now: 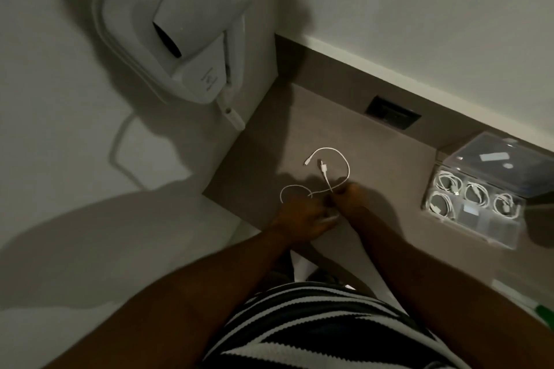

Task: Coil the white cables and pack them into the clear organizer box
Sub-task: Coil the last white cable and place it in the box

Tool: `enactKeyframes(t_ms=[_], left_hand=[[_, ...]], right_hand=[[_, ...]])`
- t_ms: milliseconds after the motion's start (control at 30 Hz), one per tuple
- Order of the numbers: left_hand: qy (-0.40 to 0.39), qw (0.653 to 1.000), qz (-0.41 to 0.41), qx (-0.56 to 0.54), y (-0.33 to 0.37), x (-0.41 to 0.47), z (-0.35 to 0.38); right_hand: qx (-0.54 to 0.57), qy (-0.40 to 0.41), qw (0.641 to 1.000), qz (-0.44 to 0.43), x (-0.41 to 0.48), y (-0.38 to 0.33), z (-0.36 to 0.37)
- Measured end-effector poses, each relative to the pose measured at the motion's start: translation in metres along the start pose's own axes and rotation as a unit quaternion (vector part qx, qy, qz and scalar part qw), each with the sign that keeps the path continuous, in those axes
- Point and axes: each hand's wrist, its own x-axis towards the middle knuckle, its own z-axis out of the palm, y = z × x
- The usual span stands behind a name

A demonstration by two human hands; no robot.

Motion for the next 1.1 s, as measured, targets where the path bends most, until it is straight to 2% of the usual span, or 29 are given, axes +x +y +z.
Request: enactKeyframes(t_ms=[67,167,233,333,433,533,633,767,800,867,933,967,1000,1033,1100], left_hand=[[0.095,0.994,-0.051,-0.022,-0.005,0.008,-0.007],[0.160,0.979,-0.118,-0.051,-0.006,0.029,-0.024],[0.141,0.985,-0.095,-0.020,-0.001,0.051,-0.034],[0.067,0.994,-0.082,0.024,0.007,0.079,-0.040],[0.034,0.980,-0.149,-0.129,0.024,0.100,-0.047],[-0.012,0.946,-0.150,-0.287,0.046,0.119,-0.059],[-0.139,0.880,-0.120,-0.439,0.063,0.128,-0.078],[-0.288,0.791,-0.113,-0.528,0.072,0.137,-0.110],[-0.330,0.756,-0.093,-0.558,0.075,0.140,-0.118],[-0.380,0.657,-0.037,-0.650,0.086,0.147,-0.133],[-0.367,0.559,0.005,-0.744,0.100,0.158,-0.143],[-0.337,0.543,0.025,-0.769,0.108,0.164,-0.145],[-0.299,0.559,0.038,-0.773,0.115,0.173,-0.146],[-0.249,0.609,0.038,-0.752,0.120,0.181,-0.146],[-0.136,0.752,-0.001,-0.645,0.123,0.196,-0.148]], right_hand=[[0.037,0.029,0.999,-0.012,0.000,-0.008,-0.006],[0.095,0.027,0.994,-0.054,-0.006,-0.021,-0.025],[0.106,0.025,0.988,-0.107,-0.014,-0.031,-0.045],[0.110,0.007,0.976,-0.190,-0.025,-0.046,-0.079],[0.130,0.040,0.965,-0.226,-0.031,-0.055,-0.109],[0.170,0.083,0.950,-0.248,-0.037,-0.054,-0.136],[0.209,0.093,0.939,-0.258,-0.046,-0.055,-0.154],[0.240,0.076,0.930,-0.269,-0.055,-0.053,-0.173],[0.245,0.059,0.929,-0.272,-0.057,-0.053,-0.177],[0.227,0.034,0.939,-0.257,-0.059,-0.054,-0.180],[0.152,0.070,0.961,-0.220,-0.060,-0.068,-0.163],[0.093,0.123,0.971,-0.183,-0.063,-0.074,-0.154],[0.082,0.159,0.971,-0.161,-0.065,-0.075,-0.150],[0.102,0.113,0.968,-0.198,-0.070,-0.072,-0.152],[0.099,-0.016,0.960,-0.260,-0.076,-0.068,-0.165]])
